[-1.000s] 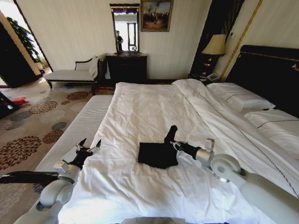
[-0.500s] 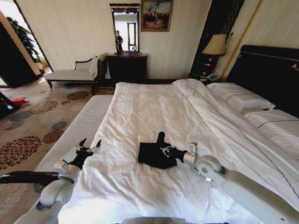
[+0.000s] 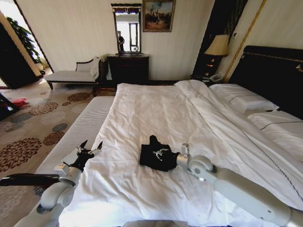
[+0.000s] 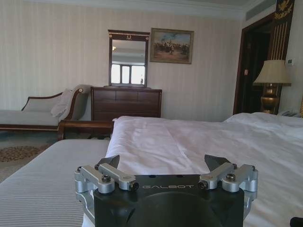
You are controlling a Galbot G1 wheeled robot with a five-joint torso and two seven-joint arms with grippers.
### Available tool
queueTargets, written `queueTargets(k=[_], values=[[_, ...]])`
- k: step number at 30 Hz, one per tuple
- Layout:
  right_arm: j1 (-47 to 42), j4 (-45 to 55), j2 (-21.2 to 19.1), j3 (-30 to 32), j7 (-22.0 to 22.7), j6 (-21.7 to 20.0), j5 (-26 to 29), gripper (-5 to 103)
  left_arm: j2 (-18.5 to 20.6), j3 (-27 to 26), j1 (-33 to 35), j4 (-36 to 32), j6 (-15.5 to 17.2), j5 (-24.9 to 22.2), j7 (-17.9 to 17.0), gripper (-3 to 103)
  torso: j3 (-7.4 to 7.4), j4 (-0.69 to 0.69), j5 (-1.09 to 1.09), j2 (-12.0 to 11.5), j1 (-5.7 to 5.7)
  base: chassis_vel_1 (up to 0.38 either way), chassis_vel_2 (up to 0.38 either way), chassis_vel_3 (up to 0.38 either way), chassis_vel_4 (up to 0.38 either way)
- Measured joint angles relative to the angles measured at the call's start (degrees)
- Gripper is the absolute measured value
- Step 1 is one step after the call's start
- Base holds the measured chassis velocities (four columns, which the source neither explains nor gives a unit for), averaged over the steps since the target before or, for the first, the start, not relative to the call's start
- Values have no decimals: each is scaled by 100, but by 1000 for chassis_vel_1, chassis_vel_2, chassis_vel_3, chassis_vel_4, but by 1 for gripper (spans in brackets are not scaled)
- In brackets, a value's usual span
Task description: Fold the clothes on the bed.
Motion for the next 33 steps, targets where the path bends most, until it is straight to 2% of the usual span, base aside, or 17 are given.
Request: queueTargets(k=[4,10,15,18,20,24,25,29,33], values=[[-6,-150,3,-86,-58,60,-191,3,0,0,0,0,0,0,0,100,0,1,0,0,0,0,0,0,0],[-395,-150,-236,118,-315,120,-555,3,0,0,0,0,0,0,0,100,0,-3,1,0,-1,0,0,0,0],[-528,118,-562,446,-468,121,-477,3,0,0,0,0,0,0,-1,100,0,-1,0,0,-1,0,0,0,0],[-662,185,-932,921,-621,123,-256,3,0,0,0,0,0,0,-1,100,0,1,0,0,-1,0,0,0,0],[-753,184,-1041,1088,-676,128,-208,3,0,0,0,0,0,0,0,100,0,0,0,0,-1,0,0,0,0],[-1622,122,-1610,2193,-1053,279,-171,3,0,0,0,0,0,0,0,100,0,-3,2,0,-1,0,0,0,0],[-1622,122,-1610,2193,-1053,279,-171,3,0,0,0,0,0,0,0,100,0,-3,2,0,-1,0,0,0,0],[-2237,-20,-2112,2808,-1334,588,-370,3,0,0,0,0,0,0,0,100,0,-3,1,0,-1,0,0,0,0],[-2322,-224,-2298,3054,-1402,713,-360,3,0,0,0,0,0,0,0,100,0,0,1,0,-1,0,0,0,0]])
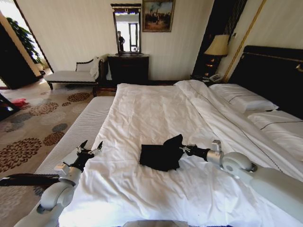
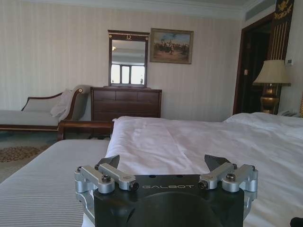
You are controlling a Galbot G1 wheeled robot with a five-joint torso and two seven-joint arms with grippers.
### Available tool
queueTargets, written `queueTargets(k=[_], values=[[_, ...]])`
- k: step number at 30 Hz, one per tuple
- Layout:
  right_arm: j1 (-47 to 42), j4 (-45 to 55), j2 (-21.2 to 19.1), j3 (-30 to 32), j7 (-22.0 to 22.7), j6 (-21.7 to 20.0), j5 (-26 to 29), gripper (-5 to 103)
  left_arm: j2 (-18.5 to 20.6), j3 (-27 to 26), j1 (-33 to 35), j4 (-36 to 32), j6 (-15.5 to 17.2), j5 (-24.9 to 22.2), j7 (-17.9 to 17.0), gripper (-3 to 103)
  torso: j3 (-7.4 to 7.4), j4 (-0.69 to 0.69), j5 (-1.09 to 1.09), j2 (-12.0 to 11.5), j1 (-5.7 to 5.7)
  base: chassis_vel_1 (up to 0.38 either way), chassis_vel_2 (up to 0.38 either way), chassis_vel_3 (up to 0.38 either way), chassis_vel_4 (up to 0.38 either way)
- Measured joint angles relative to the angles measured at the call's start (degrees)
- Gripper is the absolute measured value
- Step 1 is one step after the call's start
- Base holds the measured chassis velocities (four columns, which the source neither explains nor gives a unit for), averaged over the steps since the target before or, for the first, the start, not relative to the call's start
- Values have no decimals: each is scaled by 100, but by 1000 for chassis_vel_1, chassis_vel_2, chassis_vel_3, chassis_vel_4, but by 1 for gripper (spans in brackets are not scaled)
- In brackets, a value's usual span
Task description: Fold the clothes on the bed.
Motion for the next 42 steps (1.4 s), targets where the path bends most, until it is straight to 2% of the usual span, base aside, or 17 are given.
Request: queueTargets(k=[6,12,21,25,35,42], values=[[-444,-139,-192,532,-16,62,-55,3,0,0,0,0,0,0,0,100,0,-1,-1,0,0,0,0,0,0],[-532,126,-140,623,117,29,-37,3,0,0,0,0,0,0,-1,100,0,-2,-1,0,0,0,0,0,0],[-174,613,502,2,358,-189,-234,3,0,0,0,0,0,0,-2,100,0,-1,-1,0,0,0,0,0,0],[259,497,804,-563,415,-233,-317,3,0,0,0,0,0,0,-2,100,0,-2,-1,0,0,0,0,0,0],[1150,340,1196,-1729,481,-268,-400,3,0,0,0,0,0,0,-2,100,0,-1,-2,0,1,0,0,0,0],[1380,284,1337,-2053,475,-273,-575,3,0,0,0,0,0,0,-1,100,0,-1,-2,0,1,0,0,0,0]])
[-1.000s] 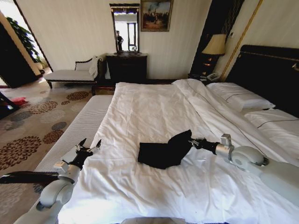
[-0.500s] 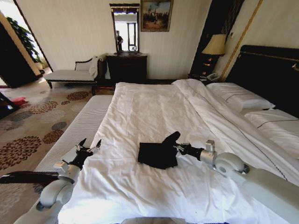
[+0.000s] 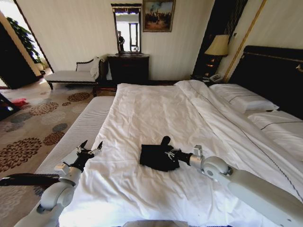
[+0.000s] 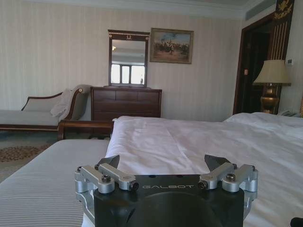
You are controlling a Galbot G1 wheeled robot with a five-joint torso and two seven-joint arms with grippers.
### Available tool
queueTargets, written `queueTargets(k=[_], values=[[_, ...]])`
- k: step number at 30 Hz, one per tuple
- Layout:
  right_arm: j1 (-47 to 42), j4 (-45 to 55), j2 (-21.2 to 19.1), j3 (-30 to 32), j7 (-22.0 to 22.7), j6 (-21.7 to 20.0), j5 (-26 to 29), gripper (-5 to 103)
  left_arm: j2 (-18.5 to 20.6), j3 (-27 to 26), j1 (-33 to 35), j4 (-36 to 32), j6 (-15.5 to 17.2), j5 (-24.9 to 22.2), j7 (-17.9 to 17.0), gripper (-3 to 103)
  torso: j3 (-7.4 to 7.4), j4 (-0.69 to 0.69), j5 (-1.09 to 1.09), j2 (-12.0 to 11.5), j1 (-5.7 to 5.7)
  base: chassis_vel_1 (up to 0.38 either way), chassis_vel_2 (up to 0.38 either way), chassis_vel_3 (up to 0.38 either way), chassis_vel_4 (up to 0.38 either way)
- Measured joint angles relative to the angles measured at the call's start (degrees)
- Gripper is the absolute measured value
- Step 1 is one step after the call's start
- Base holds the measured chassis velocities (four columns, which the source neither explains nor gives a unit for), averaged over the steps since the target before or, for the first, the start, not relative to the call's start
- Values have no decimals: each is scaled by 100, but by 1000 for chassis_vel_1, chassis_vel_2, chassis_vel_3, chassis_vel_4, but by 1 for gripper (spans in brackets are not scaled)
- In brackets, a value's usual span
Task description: Fold the clothes on the bed.
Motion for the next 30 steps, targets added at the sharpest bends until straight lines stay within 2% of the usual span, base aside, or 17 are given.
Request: queueTargets(k=[4,10,13,16,18,19,21,22,25,26,27,28,30], values=[[436,-111,37,-400,-192,82,-464,3,0,0,0,0,0,0,1,100,0,1,0,0,0,0,0,0,0],[979,-103,179,-950,-186,75,-535,1,0,0,0,0,0,0,2,100,0,1,1,0,0,0,0,0,0],[1241,-63,271,-1256,-267,75,-582,14,0,0,0,0,0,0,2,100,0,2,0,0,0,0,0,0,0],[1285,24,282,-1365,-362,79,-679,20,0,0,0,0,0,0,1,100,0,2,0,0,0,0,0,0,0],[1259,85,288,-1414,-402,90,-795,31,0,0,0,0,0,0,1,100,0,1,0,0,0,0,0,0,0],[1259,85,288,-1414,-402,90,-795,31,0,0,0,0,0,0,1,100,0,1,0,0,0,0,0,0,0],[1167,70,314,-1404,-404,124,-911,41,0,0,0,0,0,0,1,100,0,1,0,0,-1,0,0,0,0],[1167,70,314,-1404,-404,124,-911,41,0,0,0,0,0,0,1,100,0,1,0,0,-1,0,0,0,0],[915,84,297,-1036,-352,179,-846,58,0,0,0,0,0,0,2,100,0,1,2,0,0,0,0,0,0],[915,84,297,-1036,-352,179,-846,58,0,0,0,0,0,0,2,100,0,1,2,0,0,0,0,0,0],[753,147,244,-791,-338,197,-748,64,0,0,0,0,0,0,1,100,0,2,2,0,0,0,0,0,0],[550,228,173,-543,-332,219,-625,64,0,0,0,0,0,0,1,100,0,1,-1,0,-1,0,0,0,0],[193,302,92,-222,-257,280,-437,75,0,0,0,0,0,0,1,100,-1,-2,-1,0,-1,0,0,0,0]])
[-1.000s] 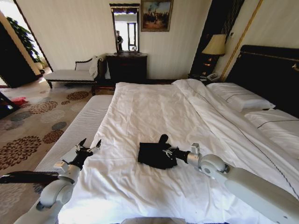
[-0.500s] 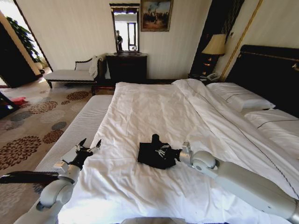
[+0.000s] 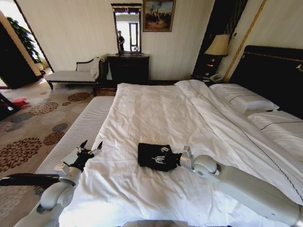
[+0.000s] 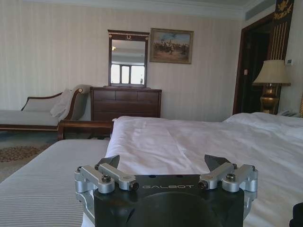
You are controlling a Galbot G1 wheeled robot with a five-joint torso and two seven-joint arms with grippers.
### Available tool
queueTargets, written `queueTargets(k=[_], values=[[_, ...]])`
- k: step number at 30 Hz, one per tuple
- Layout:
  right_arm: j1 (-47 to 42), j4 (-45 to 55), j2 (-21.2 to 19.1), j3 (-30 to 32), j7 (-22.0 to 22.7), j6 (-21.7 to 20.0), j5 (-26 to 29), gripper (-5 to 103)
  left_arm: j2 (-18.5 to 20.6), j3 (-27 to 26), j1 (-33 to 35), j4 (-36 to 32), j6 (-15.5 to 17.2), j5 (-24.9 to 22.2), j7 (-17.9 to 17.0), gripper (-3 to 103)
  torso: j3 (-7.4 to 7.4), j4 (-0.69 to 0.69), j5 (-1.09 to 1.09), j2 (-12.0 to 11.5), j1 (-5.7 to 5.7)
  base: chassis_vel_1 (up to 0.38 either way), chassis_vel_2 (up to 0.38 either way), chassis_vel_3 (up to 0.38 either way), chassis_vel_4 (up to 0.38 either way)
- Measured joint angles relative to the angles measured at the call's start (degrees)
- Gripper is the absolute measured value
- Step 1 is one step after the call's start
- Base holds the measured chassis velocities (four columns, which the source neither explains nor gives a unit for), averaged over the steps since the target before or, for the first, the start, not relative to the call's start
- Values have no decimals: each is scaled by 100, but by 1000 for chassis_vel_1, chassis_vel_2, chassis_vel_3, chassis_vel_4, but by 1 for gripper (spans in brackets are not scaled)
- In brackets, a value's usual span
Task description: Fold the clothes on the bed.
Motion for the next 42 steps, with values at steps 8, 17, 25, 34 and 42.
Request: queueTargets(k=[8,17,25,34,42], values=[[-418,-536,297,223,204,479,-458,97,0,0,0,0,0,0,1,100,0,4,4,0,-1,0,0,0,0],[-2145,-1058,818,3046,941,1678,-1474,100,0,0,0,0,-1,0,0,100,0,2,0,0,0,0,0,0,0],[-3927,-884,1988,5109,1523,2001,-2700,100,1,0,0,0,0,0,0,100,0,2,2,0,0,0,0,0,0],[-4436,-574,2656,5590,1682,2050,-2926,100,0,0,0,0,0,0,0,100,0,3,2,0,0,0,0,0,0],[-4257,-456,2534,5567,1731,2047,-3081,100,0,0,0,0,0,0,0,100,1,3,1,0,0,0,0,0,0]])
